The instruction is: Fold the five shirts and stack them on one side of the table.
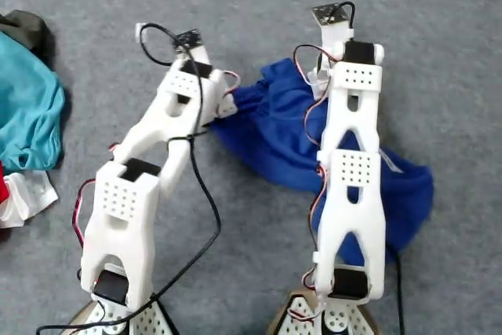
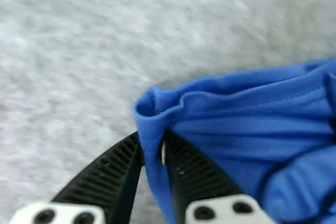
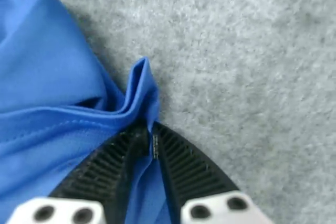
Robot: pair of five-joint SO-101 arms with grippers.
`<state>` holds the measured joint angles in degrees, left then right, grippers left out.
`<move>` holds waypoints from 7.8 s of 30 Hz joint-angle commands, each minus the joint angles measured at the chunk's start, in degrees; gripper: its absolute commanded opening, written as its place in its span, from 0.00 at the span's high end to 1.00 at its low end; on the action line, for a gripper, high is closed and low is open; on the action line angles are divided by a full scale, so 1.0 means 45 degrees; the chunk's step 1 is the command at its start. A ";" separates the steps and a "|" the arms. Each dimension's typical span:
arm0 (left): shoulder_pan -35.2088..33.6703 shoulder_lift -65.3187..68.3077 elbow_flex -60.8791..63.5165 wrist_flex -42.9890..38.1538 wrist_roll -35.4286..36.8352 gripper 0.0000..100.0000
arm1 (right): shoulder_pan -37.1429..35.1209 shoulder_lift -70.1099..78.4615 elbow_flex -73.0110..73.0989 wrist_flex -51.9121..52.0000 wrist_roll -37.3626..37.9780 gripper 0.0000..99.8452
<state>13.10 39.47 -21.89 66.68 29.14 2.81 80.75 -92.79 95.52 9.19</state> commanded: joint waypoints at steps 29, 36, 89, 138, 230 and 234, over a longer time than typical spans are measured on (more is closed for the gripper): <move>-0.9162 -0.6027 0.7033 0.7287 -1.0178 0.97 | 0.0615 -0.0264 -0.0615 -0.0098 0.0078 1.00; -1.0178 -0.8117 0.7170 0.7482 -1.0374 0.75 | 0.0596 -0.0264 -0.0615 -0.0098 0.0078 1.00; -0.4786 0.6418 -1.6332 0.6408 -0.2520 0.98 | 0.0576 -0.0322 -0.0615 -0.0039 0.0078 1.00; -0.4982 -0.1748 0.3009 0.0762 -0.6330 0.98 | 0.0674 -0.2042 0.2921 -0.2696 0.1231 0.75; -0.5665 -1.9018 0.6349 0.0352 -0.6388 0.98 | -0.0576 -2.5915 1.9819 -0.9612 0.3927 0.99; -0.5646 -1.8842 1.0764 -0.4571 -0.6369 0.98 | -0.1631 -2.4449 2.2730 -1.1663 0.4454 0.99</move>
<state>-12.31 -45.45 12.57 63.87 -0.22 -1.58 -32.92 1.45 49.98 28.26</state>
